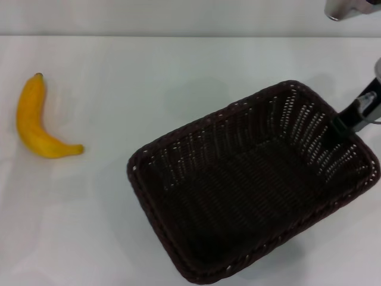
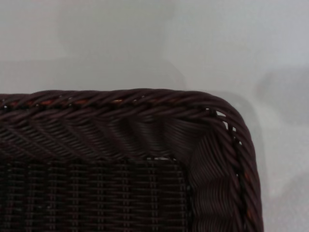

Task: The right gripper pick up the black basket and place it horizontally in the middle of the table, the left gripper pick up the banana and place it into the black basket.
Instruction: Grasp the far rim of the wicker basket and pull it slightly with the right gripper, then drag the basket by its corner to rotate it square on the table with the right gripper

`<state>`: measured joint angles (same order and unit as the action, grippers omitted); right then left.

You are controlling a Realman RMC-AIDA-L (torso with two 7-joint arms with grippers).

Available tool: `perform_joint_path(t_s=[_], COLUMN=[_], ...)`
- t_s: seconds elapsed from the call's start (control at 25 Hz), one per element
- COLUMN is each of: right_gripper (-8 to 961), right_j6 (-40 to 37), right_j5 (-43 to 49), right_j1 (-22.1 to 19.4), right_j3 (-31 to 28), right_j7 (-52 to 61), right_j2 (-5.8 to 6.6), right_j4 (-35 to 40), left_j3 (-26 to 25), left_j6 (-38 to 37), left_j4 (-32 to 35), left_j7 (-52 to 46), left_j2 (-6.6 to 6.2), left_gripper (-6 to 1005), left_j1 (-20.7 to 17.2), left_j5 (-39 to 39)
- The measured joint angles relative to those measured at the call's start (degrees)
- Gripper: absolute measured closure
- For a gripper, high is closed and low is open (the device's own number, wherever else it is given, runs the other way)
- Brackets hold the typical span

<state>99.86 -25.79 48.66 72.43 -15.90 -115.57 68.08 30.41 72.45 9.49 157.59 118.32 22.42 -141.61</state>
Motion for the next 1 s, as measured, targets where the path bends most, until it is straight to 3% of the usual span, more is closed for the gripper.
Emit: perform_joint_path(t_s=[0.12, 0.72, 1.0], right_gripper=[740, 787, 790], right_j6=[0.05, -0.64, -0.05], right_j5=[-0.19, 3.01, 2.40], right_j1=[0.84, -0.53, -4.24], right_j3=[0.15, -8.65, -4.33], right_j7=[1.54, 19.18, 26.48], right_j2=[-0.12, 0.19, -0.16], right_j4=[-0.05, 2.71, 6.19], left_j3=[0.00, 0.00, 0.00], left_j6=[0.20, 4.60, 3.50], left_j4=[0.56, 3.27, 3.03], left_j7=[0.00, 1.81, 2.77], left_j2=[0.14, 0.60, 0.60], left_gripper=[137, 138, 138], left_j1=[-0.30, -3.24, -0.67], left_j5=[-0.53, -10.32, -11.55])
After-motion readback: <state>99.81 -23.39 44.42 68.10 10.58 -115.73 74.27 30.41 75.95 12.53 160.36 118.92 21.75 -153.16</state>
